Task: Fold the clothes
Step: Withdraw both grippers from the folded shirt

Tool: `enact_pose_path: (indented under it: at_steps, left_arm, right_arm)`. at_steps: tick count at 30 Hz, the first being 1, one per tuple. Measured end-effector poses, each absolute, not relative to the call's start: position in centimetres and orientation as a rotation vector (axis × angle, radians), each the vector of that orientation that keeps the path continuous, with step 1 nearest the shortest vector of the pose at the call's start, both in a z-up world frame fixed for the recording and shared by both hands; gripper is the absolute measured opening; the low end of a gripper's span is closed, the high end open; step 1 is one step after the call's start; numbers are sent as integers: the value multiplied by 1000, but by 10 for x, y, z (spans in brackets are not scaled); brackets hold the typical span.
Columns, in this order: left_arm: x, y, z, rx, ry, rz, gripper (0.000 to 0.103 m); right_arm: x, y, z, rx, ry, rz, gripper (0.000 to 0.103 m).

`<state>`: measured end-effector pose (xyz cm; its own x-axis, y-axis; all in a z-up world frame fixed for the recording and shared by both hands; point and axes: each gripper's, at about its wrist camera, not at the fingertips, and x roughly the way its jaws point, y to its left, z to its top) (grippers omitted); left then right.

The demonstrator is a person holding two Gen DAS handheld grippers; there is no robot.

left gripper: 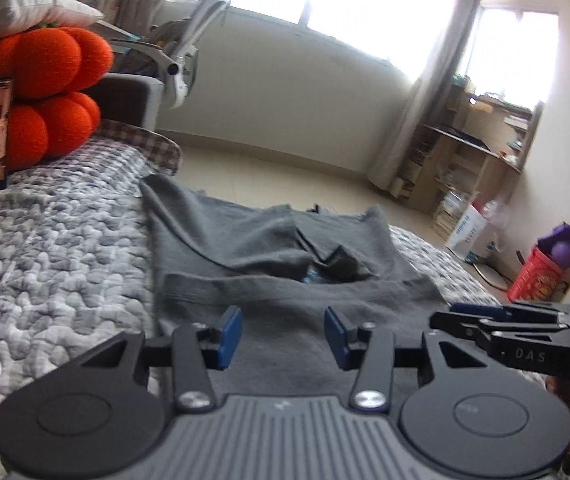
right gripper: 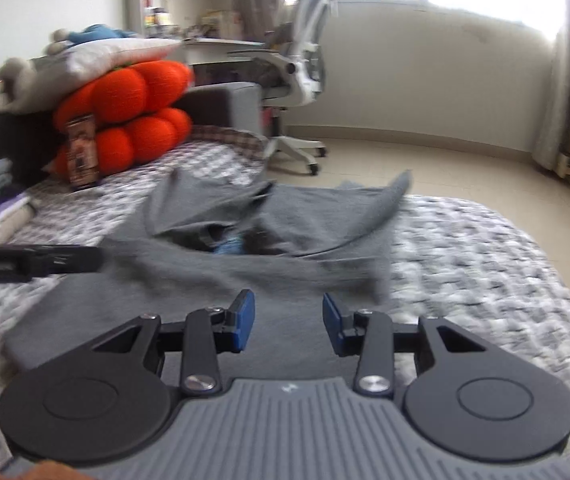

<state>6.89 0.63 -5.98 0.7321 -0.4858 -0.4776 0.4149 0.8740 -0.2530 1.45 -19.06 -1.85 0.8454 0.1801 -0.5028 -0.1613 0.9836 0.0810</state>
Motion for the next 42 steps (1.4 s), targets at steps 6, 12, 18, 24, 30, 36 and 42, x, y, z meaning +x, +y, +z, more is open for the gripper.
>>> enact_pose_path:
  at_steps: [6,12,18,24,30,36,42]
  left_arm:
    - [56,-4,-76,2,624,-612,47]
    - [43,18,-76,31,628,-632,47]
    - [28,48,-74,14,645,-641,47]
    - [29,77,-74,-152,720,-660,48]
    - [39,105,-78,-350,821,-638,53]
    - [55,135,-94,-654,1005,-643,53]
    - [61,140,-121,-883,1188,-678,53]
  right_arm:
    - [-1,-162,-31,-65,576,276,42]
    - [-12,-179,-36,-65,574,274,46]
    - [-30,-207,-34,-7,585,240,47]
    - [-39,-239,-29,81,649,196,47]
    - [-40,-282,-27,380,771,206,50]
    - [-40,-319,-35,735,918,281,50]
    - [-40,-328,-41,879,1007,369,50]
